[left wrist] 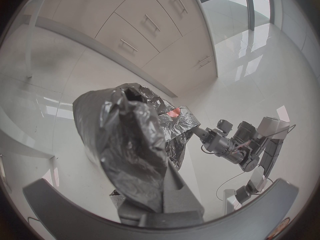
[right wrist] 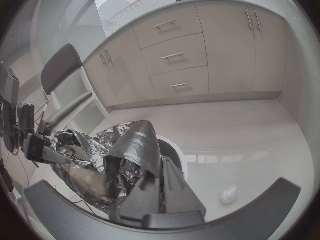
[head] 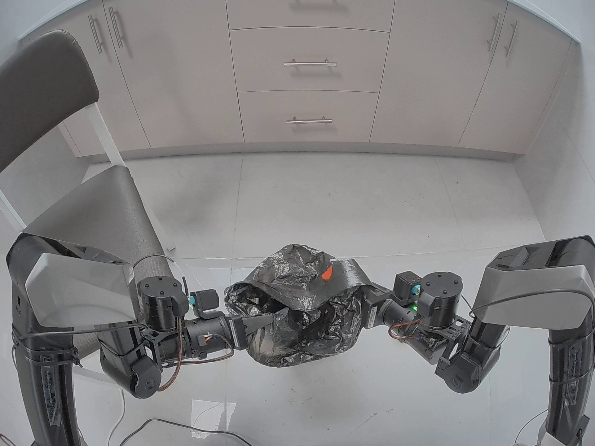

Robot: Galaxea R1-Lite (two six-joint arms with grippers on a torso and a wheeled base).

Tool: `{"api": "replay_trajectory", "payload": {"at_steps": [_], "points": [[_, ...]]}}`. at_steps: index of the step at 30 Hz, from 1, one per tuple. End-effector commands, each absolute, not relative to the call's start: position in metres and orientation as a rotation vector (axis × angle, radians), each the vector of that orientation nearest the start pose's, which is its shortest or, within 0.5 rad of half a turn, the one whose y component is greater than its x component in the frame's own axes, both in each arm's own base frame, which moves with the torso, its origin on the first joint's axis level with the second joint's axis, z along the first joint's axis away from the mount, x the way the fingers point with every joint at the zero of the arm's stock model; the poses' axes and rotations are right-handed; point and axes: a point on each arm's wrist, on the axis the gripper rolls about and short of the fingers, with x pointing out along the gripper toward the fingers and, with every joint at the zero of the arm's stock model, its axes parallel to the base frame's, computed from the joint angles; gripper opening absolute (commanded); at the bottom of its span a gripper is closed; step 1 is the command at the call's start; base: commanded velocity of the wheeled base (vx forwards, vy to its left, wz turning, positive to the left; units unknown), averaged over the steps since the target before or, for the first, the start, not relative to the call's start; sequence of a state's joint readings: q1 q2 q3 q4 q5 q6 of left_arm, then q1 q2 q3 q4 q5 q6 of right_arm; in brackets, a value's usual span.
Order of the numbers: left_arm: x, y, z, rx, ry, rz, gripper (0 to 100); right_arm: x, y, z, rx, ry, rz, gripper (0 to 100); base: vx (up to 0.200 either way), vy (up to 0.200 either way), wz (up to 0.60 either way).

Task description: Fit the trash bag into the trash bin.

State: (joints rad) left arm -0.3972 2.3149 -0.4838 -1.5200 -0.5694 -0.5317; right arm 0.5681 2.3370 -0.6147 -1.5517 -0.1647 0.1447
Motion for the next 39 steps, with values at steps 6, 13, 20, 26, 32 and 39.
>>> {"api": "replay_trajectory", "payload": {"at_steps": [6,13,20,26,32,39], "points": [[0.287,-0.142,-0.014,-0.441,0.618,-0.813,0,0.312,0.166,-0.015,0.061,0.264,0.314,0,0.0,0.0,0.0],[0.28,-0.156,-0.022,-0.363,0.653,-0.783,0,0.316,0.162,-0.021,0.055,0.271,0.3,0,0.0,0.0,0.0],[0.282,-0.165,-0.013,-0.333,0.712,-0.683,0,0.319,0.156,-0.024,0.052,0.279,0.28,0,0.0,0.0,0.0],[0.283,-0.167,-0.011,-0.344,0.714,-0.658,0,0.322,0.147,-0.022,0.043,0.277,0.262,0,0.0,0.0,0.0],[0.288,-0.168,-0.013,-0.351,0.708,-0.649,0,0.329,0.146,-0.035,0.027,0.287,0.251,0,0.0,0.0,0.0],[0.292,-0.167,-0.017,-0.355,0.705,-0.615,0,0.334,0.142,-0.042,0.026,0.292,0.236,0,0.0,0.0,0.0]]}}
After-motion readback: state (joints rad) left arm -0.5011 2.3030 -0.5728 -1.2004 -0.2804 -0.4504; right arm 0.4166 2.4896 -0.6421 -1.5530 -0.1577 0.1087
